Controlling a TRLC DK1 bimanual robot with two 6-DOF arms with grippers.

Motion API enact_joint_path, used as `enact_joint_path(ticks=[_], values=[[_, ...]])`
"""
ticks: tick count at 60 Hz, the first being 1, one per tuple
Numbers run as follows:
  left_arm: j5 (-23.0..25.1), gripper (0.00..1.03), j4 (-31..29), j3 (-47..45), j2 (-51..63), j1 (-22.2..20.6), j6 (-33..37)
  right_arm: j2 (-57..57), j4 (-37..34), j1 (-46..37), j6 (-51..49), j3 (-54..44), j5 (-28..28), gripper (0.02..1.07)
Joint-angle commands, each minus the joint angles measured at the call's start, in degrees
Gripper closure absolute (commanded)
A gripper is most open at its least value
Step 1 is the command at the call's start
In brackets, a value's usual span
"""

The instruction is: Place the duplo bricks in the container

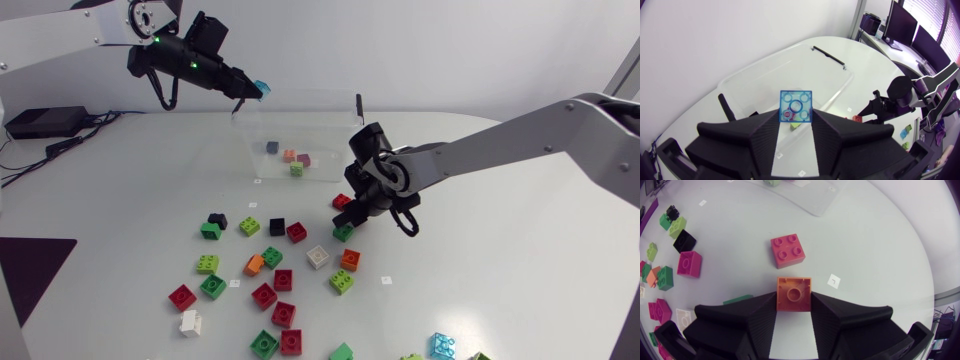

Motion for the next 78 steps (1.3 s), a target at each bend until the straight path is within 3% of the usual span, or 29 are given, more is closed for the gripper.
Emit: enact_joint_path(ticks=[1, 13, 16, 17, 18, 20, 22, 34, 51, 67, 78], values=[[0.1, 0.83, 0.5, 3.9, 2.9, -0.4, -2.4, -4.1, -1.1, -0.3, 0.3, -0.9, 0.3, 0.79], [-1.5, 0.82, 0.5, 9.3, 6.9, -1.5, -4.8, -9.1, -3.3, -0.6, 0.3, 0.8, 0.2, 0.79], [-3.8, 0.65, 0.5, 10.4, 7.7, -2.2, -4.9, -10.6, -4.1, -0.6, 0.5, 1.8, 0.1, 0.79], [-5.1, 0.52, 0.7, 10.6, 8.0, -2.5, -5.1, -11.0, -4.4, -0.6, 0.6, 2.0, 0.1, 0.79], [-5.3, 0.49, 0.8, 10.6, 8.0, -2.6, -5.2, -11.4, -4.6, -0.5, 0.7, 2.4, 0.0, 0.79], [-7.3, 0.18, 2.2, 10.5, 8.0, -2.9, -6.0, -12.2, -5.1, -0.3, 0.8, 3.2, -0.1, 0.79], [-8.4, 0.03, 2.7, 10.5, 8.0, -3.1, -6.4, -12.8, -5.3, -0.2, 0.9, 3.8, -0.2, 0.79], [-12.0, 0.04, 2.8, 8.1, 5.2, -2.6, -9.1, -14.5, -6.1, 0.7, 1.5, 8.7, -0.2, 0.79], [-20.4, 0.04, 3.4, -11.4, -10.6, -1.4, -7.7, -11.5, -6.1, 1.5, 3.3, 18.5, -0.2, 0.79], [-21.7, 0.04, 3.4, -26.9, -18.8, 4.4, -5.2, -6.3, -5.8, 2.1, 4.1, 26.4, -0.2, 0.79], [-22.0, 0.04, 3.4, -36.4, -22.7, 5.2, -3.6, -2.1, -4.9, 2.2, 4.5, 31.0, -0.2, 0.79]])
